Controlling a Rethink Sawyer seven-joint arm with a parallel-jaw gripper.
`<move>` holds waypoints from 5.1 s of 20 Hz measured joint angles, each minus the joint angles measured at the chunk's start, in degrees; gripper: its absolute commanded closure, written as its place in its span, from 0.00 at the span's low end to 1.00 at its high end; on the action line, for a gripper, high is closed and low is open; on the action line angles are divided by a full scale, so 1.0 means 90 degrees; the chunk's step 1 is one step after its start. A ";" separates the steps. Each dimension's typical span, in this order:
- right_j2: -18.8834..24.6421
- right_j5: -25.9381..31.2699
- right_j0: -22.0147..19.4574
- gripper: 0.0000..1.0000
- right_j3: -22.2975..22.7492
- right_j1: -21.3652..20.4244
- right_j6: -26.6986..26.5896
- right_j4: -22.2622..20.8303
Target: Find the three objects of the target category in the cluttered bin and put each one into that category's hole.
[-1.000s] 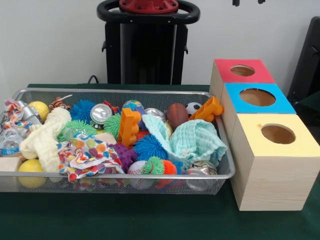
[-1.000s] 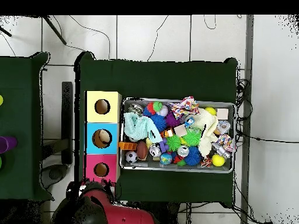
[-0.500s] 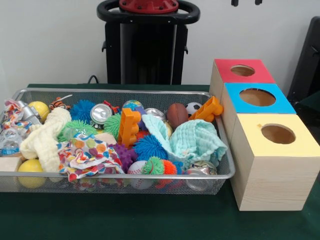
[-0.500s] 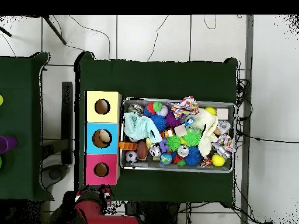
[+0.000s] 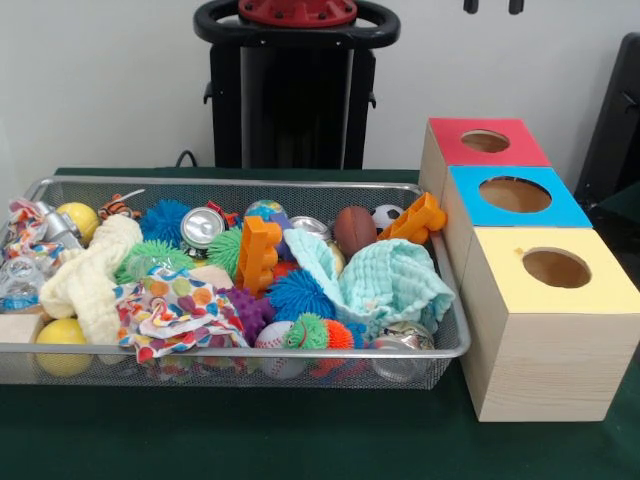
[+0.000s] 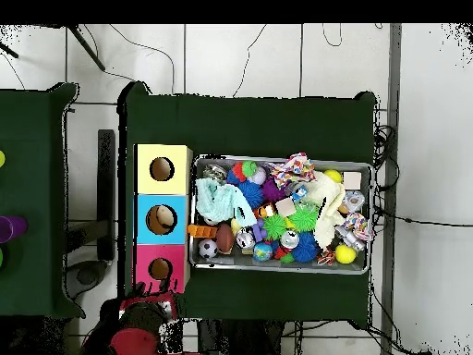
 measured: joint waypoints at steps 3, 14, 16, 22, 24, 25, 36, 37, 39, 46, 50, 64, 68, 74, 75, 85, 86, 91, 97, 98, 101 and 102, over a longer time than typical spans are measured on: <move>-0.0132 -0.0532 0.0083 0.00 0.0000 0.0001 0.0000 -0.0072; 0.0019 -0.1325 -0.0420 0.00 0.0141 -0.0085 0.0001 0.0357; 0.0201 -0.1328 -0.0702 0.00 0.0259 -0.0113 0.0001 0.0738; 0.0383 -0.1308 -0.0890 0.00 0.0514 -0.0102 0.0001 0.1446; 0.0318 -0.1215 -0.0692 0.00 0.0487 -0.0085 0.0001 0.1362; 0.0311 -0.1167 -0.0645 0.00 0.0476 -0.0083 0.0001 0.1327; 0.0420 0.1395 -0.0793 0.00 0.0269 0.0197 0.0001 0.0693; 0.0422 0.1433 -0.0803 0.00 0.0269 0.0206 0.0001 0.0692; 0.0427 0.1551 -0.0850 0.00 0.0267 0.0246 0.0001 0.0693; 0.0595 0.2069 -0.1113 0.00 0.0123 0.0555 0.0001 0.0695; 0.0707 0.2911 -0.1153 0.00 -0.0178 0.0845 0.0001 0.0693; 0.0884 0.4557 -0.1153 0.00 -0.0945 0.1471 0.0001 0.0693; 0.0883 0.4080 -0.1110 0.00 -0.0872 0.1409 0.0001 0.0700; 0.0793 0.1318 -0.0842 0.00 -0.0366 0.0885 0.0001 0.0608; 0.0772 0.0975 -0.0798 0.00 -0.0315 0.0822 0.0001 0.0570; 0.0684 0.0417 -0.0599 0.00 -0.0180 0.0560 0.0001 0.0549; 0.0684 0.0596 -0.0608 0.00 -0.0198 0.0566 0.0001 0.0549; 0.0684 0.2445 -0.0775 0.00 -0.0412 0.0695 0.0001 0.0552; 0.0756 0.5078 -0.1076 0.00 -0.0526 0.1034 0.0001 0.0797; 0.0759 0.5430 -0.1080 0.00 -0.0524 0.1110 0.0001 0.0871; 0.0758 0.5567 -0.1022 0.00 -0.0485 0.1169 0.0001 0.0958; 0.0758 0.5466 -0.0986 0.00 -0.0454 0.1171 0.0001 0.0973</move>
